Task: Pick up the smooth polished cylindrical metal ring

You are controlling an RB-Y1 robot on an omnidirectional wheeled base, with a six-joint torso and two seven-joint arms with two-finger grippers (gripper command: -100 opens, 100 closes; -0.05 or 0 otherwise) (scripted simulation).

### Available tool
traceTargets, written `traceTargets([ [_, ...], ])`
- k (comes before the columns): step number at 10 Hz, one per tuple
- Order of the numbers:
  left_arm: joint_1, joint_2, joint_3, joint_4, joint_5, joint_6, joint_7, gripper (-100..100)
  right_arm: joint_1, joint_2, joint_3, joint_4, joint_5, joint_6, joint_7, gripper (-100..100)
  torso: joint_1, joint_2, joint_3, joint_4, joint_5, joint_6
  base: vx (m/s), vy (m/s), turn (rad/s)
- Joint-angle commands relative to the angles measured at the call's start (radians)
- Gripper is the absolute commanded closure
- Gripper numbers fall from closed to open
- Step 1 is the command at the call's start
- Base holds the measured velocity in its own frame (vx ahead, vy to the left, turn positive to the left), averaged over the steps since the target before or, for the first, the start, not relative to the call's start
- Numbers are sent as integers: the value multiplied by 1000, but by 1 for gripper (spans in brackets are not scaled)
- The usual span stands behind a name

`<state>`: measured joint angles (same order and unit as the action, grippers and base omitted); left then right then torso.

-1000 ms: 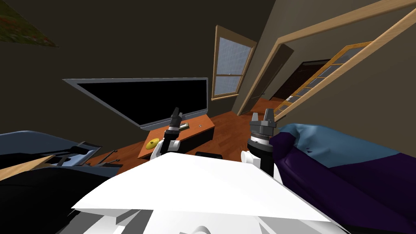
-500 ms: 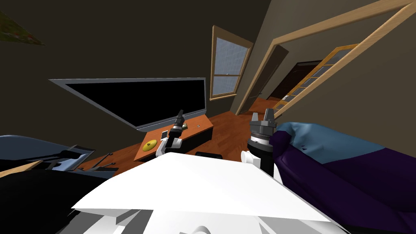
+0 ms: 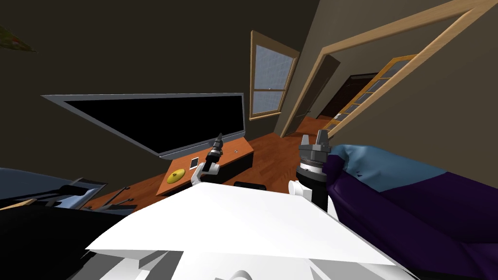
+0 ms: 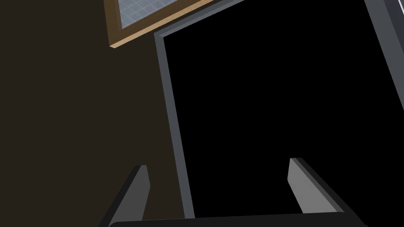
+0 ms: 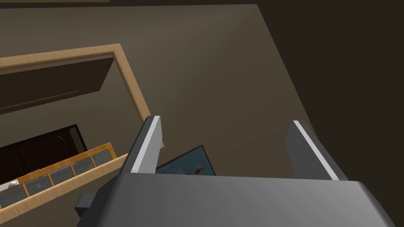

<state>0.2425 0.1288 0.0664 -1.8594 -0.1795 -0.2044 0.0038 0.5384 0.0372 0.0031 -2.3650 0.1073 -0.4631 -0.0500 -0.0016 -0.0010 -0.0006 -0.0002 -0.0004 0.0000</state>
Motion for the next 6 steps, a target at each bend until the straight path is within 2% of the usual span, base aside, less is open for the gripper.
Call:
traceTargets([
  [1,-7,2,-2,39,-1,15,-4,-100,0,0,0,0,0,0,0,0,0,0,0,0,0,0,11,-18,-33],
  [2,-37,8,-3,76,-3,47,-9,-100,0,0,0,0,0,0,0,0,0,0,0,0,0,0,17,-18,-54],
  [3,-37,8,-3,94,-3,47,-9,-100,0,0,0,0,0,0,0,0,1,0,0,0,0,0,15,-13,-33],
  [4,-66,14,-5,133,-4,79,-14,-100,0,0,0,0,0,0,0,0,1,0,0,0,0,0,19,-15,-58],
  [5,-66,14,-5,151,-4,79,-14,-100,0,0,0,0,0,0,0,0,1,0,0,0,0,0,17,-11,-33],
  [6,-96,19,-7,186,-3,112,-20,-100,0,0,0,0,0,0,0,0,1,0,0,0,0,0,20,-15,-60],
])
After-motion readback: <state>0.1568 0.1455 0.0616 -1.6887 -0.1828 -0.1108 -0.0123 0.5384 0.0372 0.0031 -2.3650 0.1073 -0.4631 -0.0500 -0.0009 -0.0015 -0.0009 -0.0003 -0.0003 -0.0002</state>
